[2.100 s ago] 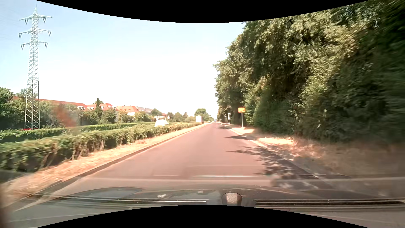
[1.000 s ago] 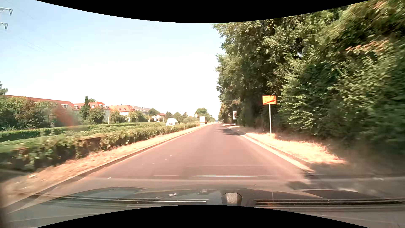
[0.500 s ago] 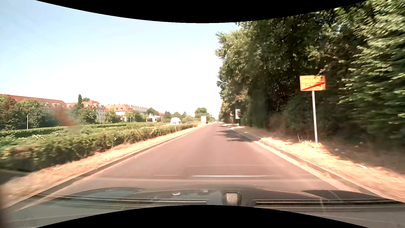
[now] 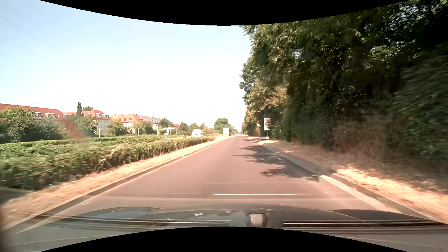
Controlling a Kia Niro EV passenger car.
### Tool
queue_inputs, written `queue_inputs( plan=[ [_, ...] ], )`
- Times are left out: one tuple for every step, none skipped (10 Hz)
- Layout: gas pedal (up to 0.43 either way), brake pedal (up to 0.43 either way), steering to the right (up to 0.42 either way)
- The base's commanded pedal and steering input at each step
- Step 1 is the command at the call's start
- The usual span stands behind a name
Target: Follow the waypoints while adhering to traffic rules and regulations
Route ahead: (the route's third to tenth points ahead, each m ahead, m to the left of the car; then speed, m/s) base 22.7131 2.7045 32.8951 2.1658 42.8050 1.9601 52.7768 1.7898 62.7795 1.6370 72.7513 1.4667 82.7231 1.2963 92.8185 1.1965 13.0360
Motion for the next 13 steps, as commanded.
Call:
queue_inputs(
  plan=[
    [0.197,0.0,0.0],
    [0.197,0.0,0.0],
    [0.197,0.0,0.0],
    [0.169,0.0,0.0],
    [0.13,0.0,0.0],
    [0.11,0.0,0.0],
    [0.11,0.0,0.0],
    [0.11,0.0,0.0],
    [0.11,0.0,0.0],
    [0.118,0.0,0.0],
    [0.248,0.0,0.0],
    [0.248,0.0,0.0],
    [0.248,0.0,0.0]
  ],
)
